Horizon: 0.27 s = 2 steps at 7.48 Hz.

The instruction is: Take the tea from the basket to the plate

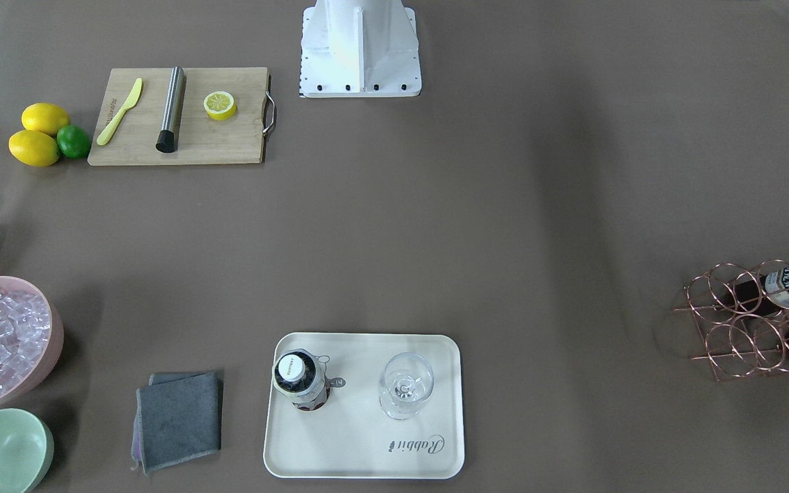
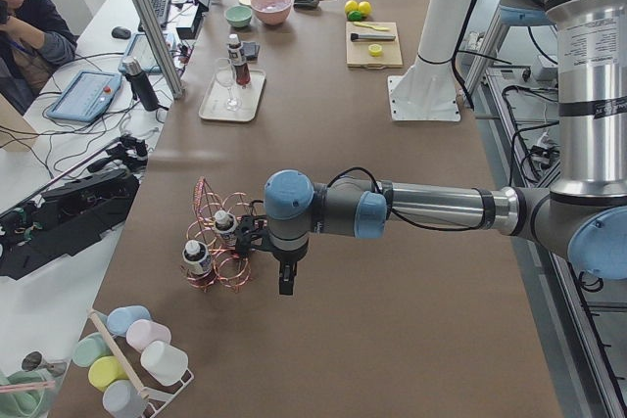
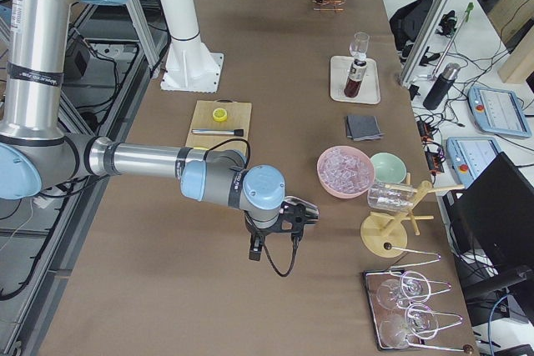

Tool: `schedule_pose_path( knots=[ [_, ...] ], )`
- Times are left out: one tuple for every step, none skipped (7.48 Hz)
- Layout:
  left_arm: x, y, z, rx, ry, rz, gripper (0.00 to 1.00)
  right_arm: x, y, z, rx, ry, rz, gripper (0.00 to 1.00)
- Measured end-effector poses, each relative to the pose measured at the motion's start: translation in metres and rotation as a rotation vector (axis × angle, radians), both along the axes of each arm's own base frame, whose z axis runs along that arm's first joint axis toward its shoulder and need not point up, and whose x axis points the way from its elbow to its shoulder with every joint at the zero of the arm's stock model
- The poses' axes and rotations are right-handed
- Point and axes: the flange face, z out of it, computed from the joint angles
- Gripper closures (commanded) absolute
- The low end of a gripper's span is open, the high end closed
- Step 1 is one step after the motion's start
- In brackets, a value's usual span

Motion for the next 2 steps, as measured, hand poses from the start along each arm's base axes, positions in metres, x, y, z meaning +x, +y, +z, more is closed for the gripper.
schedule_pose_path(
  knots=[
    [0.0000, -0.0003, -0.0001, 0.004, 0.000, 0.000, 0.02, 0.0004, 0.0001, 0.0000, 0.000, 0.000, 0.001, 0.00],
    [0.0000, -0.0004, -0.0003, 0.007, 0.000, 0.000, 0.02, 0.0005, 0.0001, 0.0000, 0.000, 0.000, 0.001, 0.00]
  ],
)
